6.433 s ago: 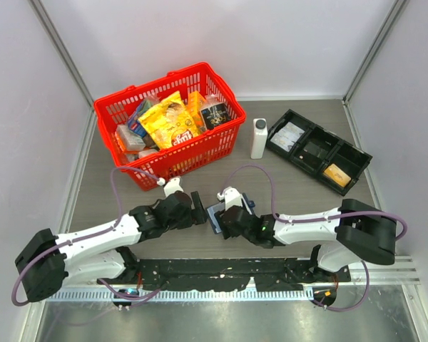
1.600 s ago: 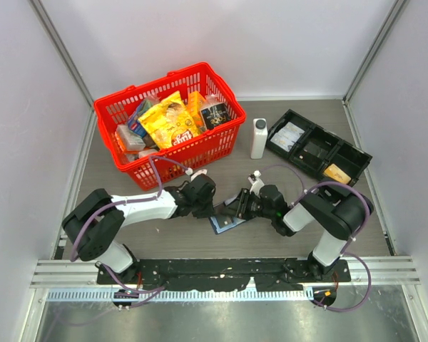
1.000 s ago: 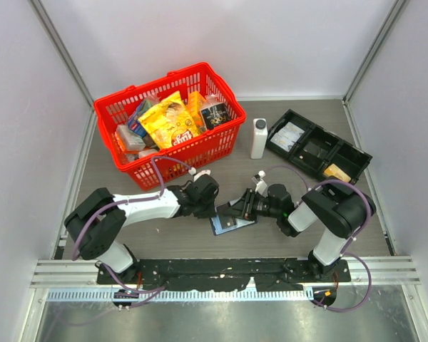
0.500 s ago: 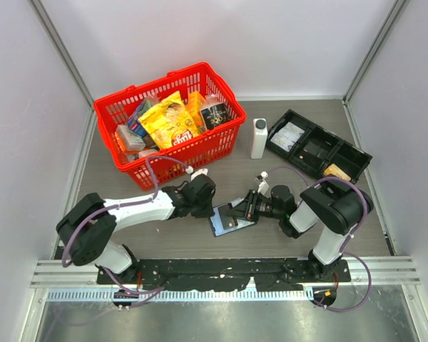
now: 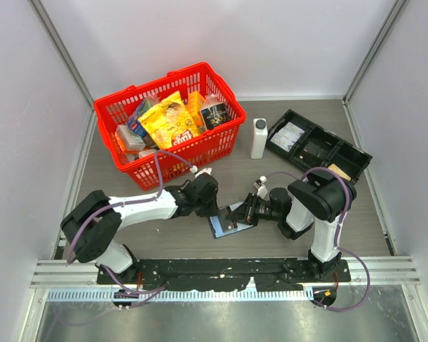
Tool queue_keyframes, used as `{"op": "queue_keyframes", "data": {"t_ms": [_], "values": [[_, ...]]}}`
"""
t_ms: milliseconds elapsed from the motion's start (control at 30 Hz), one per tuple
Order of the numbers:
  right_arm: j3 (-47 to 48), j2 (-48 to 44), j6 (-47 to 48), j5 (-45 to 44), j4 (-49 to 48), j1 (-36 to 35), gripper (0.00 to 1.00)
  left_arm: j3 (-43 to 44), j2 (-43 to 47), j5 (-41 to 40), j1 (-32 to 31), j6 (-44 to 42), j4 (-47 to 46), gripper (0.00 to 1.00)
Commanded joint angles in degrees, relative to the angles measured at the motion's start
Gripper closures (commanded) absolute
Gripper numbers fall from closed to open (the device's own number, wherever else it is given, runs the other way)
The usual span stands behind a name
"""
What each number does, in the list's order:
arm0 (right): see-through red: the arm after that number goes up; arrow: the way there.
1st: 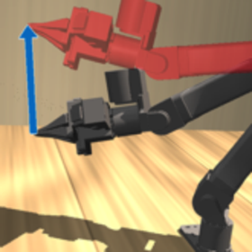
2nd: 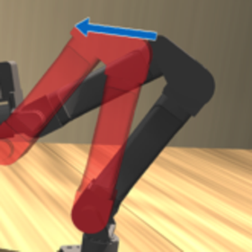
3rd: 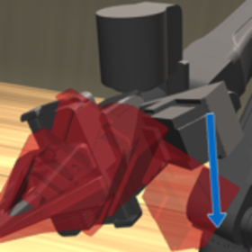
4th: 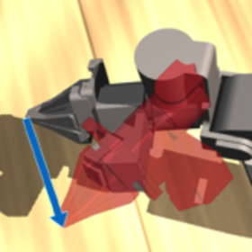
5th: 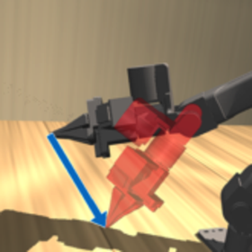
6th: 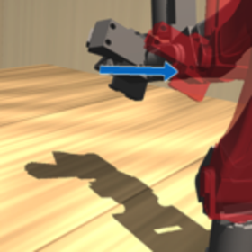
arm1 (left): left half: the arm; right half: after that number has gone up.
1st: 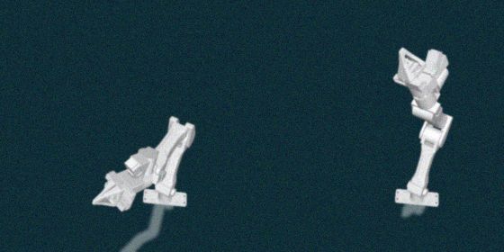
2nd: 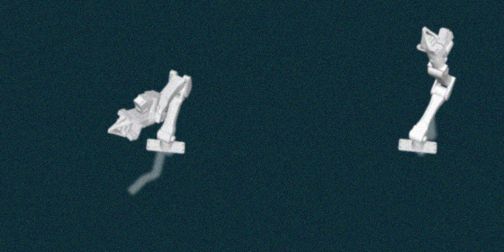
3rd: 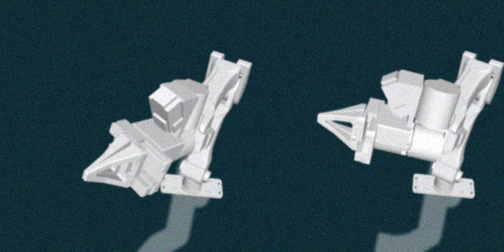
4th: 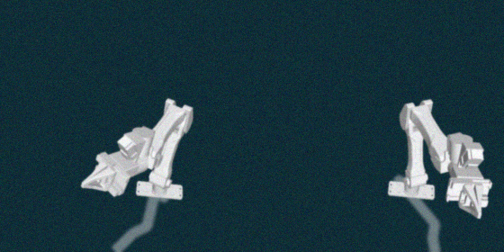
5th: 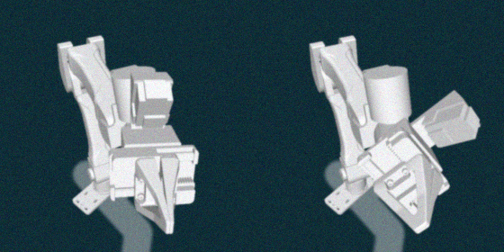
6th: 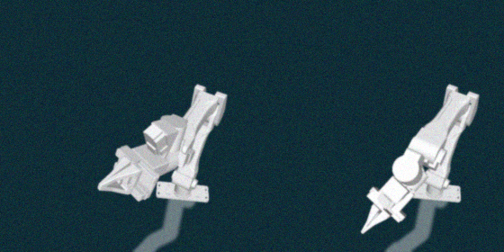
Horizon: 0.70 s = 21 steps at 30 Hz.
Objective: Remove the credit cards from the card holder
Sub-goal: Remove the credit card from the card holder.
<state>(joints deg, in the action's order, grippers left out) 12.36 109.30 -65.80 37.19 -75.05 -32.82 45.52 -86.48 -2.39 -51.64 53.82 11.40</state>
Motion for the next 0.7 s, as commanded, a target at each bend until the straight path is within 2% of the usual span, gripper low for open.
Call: {"op": "queue_keyframes", "data": {"t_ms": [0, 233, 400, 667], "values": [[-0.49, 0.48, 0.59, 0.34, -10.56, 0.12, 0.84, 2.47, -2.37, 1.51, -0.22, -0.21, 0.72, 1.0], [-0.58, 0.48, 0.94, 0.34, -10.47, 0.3, 0.83, 3.79, -4.49, 1.61, -0.22, -1.26, 4.76, 1.0], [-0.85, -0.4, 0.85, 0.95, -9.59, 1.44, 0.78, 4.05, -4.84, 0.37, -0.22, -2.4, 7.93, 1.0], [-0.93, -2.59, 1.38, 1.57, -7.13, 2.23, 0.79, 4.05, -5.28, -0.51, -0.31, -3.11, 9.34, 1.0]]}}
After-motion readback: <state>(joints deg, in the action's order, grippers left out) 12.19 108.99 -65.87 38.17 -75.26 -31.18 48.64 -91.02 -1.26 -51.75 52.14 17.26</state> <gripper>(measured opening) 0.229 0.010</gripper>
